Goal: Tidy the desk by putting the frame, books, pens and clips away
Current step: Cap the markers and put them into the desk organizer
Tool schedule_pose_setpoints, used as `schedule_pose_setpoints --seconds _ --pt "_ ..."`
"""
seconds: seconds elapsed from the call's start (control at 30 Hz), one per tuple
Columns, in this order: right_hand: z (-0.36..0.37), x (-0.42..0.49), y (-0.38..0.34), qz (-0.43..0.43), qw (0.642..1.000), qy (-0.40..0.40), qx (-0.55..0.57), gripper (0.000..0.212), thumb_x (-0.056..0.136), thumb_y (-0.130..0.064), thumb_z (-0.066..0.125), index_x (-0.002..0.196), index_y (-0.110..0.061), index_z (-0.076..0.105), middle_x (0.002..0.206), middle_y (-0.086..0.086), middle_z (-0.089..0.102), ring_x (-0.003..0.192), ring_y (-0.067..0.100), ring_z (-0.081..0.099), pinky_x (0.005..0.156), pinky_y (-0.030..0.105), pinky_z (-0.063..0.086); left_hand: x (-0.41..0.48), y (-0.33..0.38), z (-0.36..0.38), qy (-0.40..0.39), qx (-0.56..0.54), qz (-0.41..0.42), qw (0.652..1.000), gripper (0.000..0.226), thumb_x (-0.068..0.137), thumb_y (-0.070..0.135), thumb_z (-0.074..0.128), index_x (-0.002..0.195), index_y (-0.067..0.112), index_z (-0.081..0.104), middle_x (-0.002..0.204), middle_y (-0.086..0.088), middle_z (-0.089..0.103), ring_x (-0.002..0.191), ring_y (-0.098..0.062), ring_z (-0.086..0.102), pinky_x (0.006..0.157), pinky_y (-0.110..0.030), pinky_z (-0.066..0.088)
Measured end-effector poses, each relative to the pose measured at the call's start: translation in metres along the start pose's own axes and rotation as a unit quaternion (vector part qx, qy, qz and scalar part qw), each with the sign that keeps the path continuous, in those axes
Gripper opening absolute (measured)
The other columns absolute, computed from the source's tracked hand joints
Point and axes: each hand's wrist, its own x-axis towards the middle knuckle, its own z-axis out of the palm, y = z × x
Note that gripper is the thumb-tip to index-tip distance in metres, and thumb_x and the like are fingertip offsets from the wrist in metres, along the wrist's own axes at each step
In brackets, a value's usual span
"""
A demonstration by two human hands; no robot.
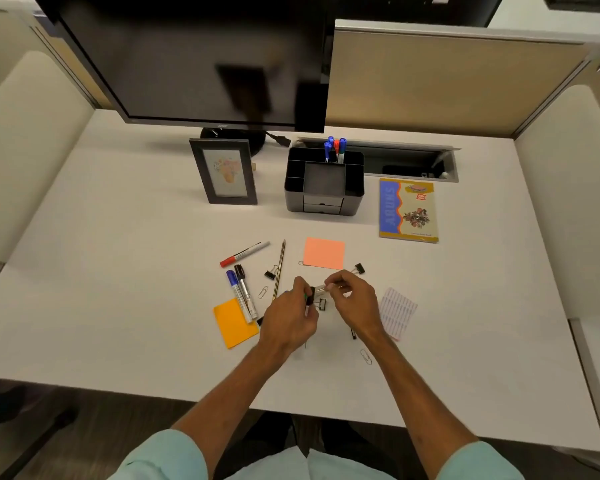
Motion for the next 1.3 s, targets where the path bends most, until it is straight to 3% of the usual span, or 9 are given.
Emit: schedule_pose_setpoints --seconds 0.1,0.33,0.5,0.63,0.73,0.83,0.97,1.2,1.3 --pt "0.004 0.007 -0.012 -0.021 0.996 -0.053 0.064 0.009 0.1 -0.024 0.068 0.103 -0.029 0.075 0.1 -0.015 0.078 0.095 0.008 0.073 0.09 0.037 0.061 0.01 0.004 -0.008 0.031 -0.034 0.042 0.998 0.029 0.096 0.036 0.063 0.113 0.03 0.04 0.087 0.011 0.066 0.067 -0.009 0.06 0.057 -0.036 0.059" --pt "-0.011 0.04 -0.041 -0.027 0.99 -0.074 0.115 0.022 0.098 -0.022 0.073 0.119 -0.014 0.075 0.113 -0.001 0.076 0.099 0.022 0.074 0.086 0.048 0.064 0.042 0.009 -0.025 0.063 -0.098 0.066 0.991 0.022 0.103 0.033 0.06 0.116 0.032 0.043 0.099 0.01 0.066 0.082 -0.012 0.063 0.069 -0.035 0.062" --pt "-0.031 0.072 -0.064 -0.06 0.99 -0.076 0.104 0.018 0.096 -0.011 0.075 0.113 -0.008 0.074 0.108 0.004 0.075 0.094 0.026 0.074 0.083 0.045 0.066 0.073 0.013 -0.041 0.076 -0.134 0.095 0.983 0.02 0.106 0.036 0.058 0.119 0.034 0.043 0.104 0.009 0.065 0.087 -0.012 0.065 0.074 -0.034 0.063" --pt "-0.052 0.109 -0.087 -0.097 0.991 0.02 0.094 0.017 0.096 -0.016 0.075 0.111 -0.011 0.073 0.103 0.002 0.075 0.095 0.011 0.07 0.082 0.024 0.06 0.097 0.013 -0.054 0.087 -0.149 0.123 0.977 0.035 0.107 0.043 0.049 0.14 0.035 0.04 0.134 0.01 0.061 0.114 -0.008 0.063 0.087 -0.023 0.057" --pt "-0.075 0.149 -0.109 -0.116 0.979 0.132 0.099 0.017 0.096 -0.02 0.074 0.112 -0.014 0.073 0.103 -0.005 0.074 0.094 0.0 0.067 0.078 0.012 0.055 0.111 0.006 -0.059 0.09 -0.121 0.13 0.98 0.04 0.108 0.038 0.046 0.147 0.036 0.038 0.143 0.012 0.053 0.123 -0.005 0.055 0.095 -0.016 0.045" --pt "-0.092 0.19 -0.128 -0.131 0.96 0.22 0.116 0.016 0.096 -0.021 0.074 0.11 -0.013 0.072 0.102 -0.001 0.075 0.093 0.009 0.072 0.082 0.021 0.059 0.125 -0.005 -0.059 0.071 -0.089 0.151 0.982 0.043 0.105 0.024 0.051 0.145 0.035 0.04 0.149 0.014 0.047 0.135 -0.004 0.046 0.106 -0.01 0.03" --pt "-0.096 0.232 -0.139 -0.132 0.952 0.268 0.058 0.02 0.097 -0.029 0.073 0.113 -0.015 0.071 0.105 -0.004 0.075 0.093 0.007 0.071 0.085 0.025 0.061 0.14 -0.019 -0.053 0.044 -0.061 0.158 0.984 0.041 0.103 0.022 0.056 0.14 0.035 0.045 0.148 0.013 0.047 0.134 -0.005 0.045 0.106 -0.016 0.034" --pt "-0.065 0.263 -0.124 -0.088 0.962 0.255 -0.047 0.015 0.096 -0.033 0.072 0.108 -0.023 0.072 0.098 -0.009 0.076 0.091 0.011 0.071 0.098 0.051 0.054 0.157 -0.034 -0.042 0.011 -0.051 0.145 0.988 0.038 0.103 0.024 0.058 0.139 0.033 0.047 0.151 0.006 0.052 0.136 -0.014 0.049 0.109 -0.023 0.035" --pt "-0.053 0.269 -0.114 -0.07 0.965 0.243 -0.065 0.017 0.096 -0.036 0.072 0.108 -0.024 0.073 0.098 -0.009 0.076 0.094 0.013 0.071 0.102 0.052 0.049 0.159 -0.04 -0.041 0.003 -0.056 0.14 0.989 0.037 0.103 0.023 0.058 0.138 0.031 0.049 0.147 0.006 0.054 0.134 -0.014 0.051 0.11 -0.029 0.043"
